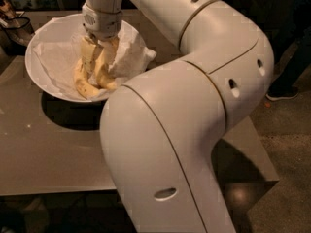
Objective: Pick banana from white bowl
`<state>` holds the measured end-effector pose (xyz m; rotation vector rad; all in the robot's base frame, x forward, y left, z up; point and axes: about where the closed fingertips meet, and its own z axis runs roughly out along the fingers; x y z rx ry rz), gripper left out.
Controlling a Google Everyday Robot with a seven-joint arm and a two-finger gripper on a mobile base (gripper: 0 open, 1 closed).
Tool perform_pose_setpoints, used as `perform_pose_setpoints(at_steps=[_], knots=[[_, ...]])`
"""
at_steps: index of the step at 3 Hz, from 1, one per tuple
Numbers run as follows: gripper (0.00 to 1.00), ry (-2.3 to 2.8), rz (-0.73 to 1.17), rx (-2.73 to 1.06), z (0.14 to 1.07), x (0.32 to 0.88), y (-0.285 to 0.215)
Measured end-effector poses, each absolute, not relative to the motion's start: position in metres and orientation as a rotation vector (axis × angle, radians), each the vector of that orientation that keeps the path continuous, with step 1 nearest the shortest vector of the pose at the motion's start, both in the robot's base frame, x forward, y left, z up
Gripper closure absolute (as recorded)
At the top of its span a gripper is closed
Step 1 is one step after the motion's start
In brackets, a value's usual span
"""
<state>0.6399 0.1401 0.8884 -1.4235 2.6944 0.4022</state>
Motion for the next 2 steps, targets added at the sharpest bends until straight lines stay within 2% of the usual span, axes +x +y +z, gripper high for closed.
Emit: perform_pose_setpoints(at_steps=[2], knots=[[0.42, 2.723, 0.427, -1.415, 0.8816, 0.639, 0.1392]])
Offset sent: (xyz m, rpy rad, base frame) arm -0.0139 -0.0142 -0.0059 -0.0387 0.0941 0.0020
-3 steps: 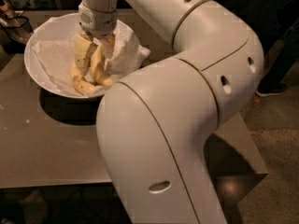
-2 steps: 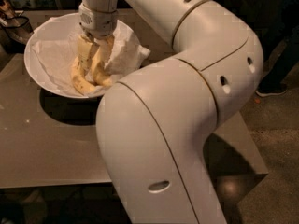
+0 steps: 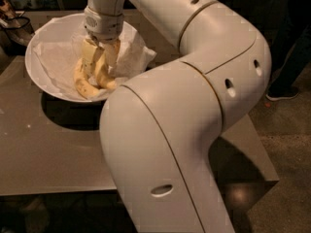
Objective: Pick banana from white bowl
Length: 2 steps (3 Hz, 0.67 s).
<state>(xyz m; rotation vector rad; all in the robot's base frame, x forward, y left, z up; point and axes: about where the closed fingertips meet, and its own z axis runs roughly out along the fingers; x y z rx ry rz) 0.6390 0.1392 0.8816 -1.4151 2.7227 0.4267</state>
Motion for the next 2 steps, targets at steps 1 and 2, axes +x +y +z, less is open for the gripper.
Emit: perform_pose_setpoints(at_steps=[1, 2], knots=[[0.44, 2.74, 0.447, -1.399, 0.8743, 0.6396, 0.1368], [0.44, 2.757, 0.479, -1.383, 0.8667, 0.6395, 0.1358]])
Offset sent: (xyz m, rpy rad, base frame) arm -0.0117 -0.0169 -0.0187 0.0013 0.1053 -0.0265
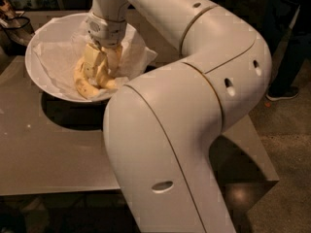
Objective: Pick banana from white bowl
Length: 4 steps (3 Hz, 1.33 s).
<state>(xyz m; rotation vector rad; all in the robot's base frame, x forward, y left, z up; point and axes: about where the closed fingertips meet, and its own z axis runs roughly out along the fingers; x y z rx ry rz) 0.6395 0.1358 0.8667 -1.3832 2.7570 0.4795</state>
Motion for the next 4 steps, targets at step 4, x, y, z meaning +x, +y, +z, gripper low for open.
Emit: perform_pose_setpoints(at_steps=[4], knots=[[0.6, 2.781, 0.587, -1.332, 0.8504, 0.64, 0.1384]])
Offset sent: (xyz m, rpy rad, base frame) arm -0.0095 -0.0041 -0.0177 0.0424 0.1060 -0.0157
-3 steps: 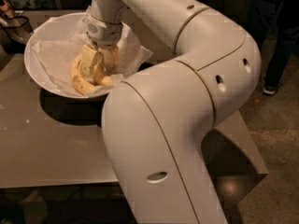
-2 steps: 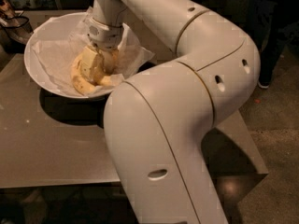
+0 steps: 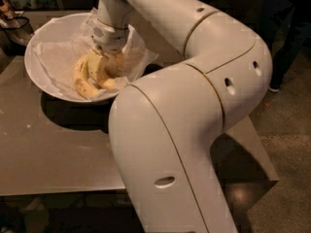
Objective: Pick banana from white bowl
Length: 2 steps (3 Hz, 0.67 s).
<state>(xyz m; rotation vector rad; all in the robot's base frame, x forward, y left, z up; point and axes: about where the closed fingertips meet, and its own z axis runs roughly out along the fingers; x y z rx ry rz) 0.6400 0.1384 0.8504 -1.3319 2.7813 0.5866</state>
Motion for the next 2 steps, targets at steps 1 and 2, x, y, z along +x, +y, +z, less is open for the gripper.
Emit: perform_pose_setpoints(at_steps=[1, 2], knots=[[0.83, 2.777, 0.52, -1.283, 0.8514, 0.6405, 0.1348], [1.0, 2.778, 0.516, -1.281, 0.8475, 0.6409, 0.1352]])
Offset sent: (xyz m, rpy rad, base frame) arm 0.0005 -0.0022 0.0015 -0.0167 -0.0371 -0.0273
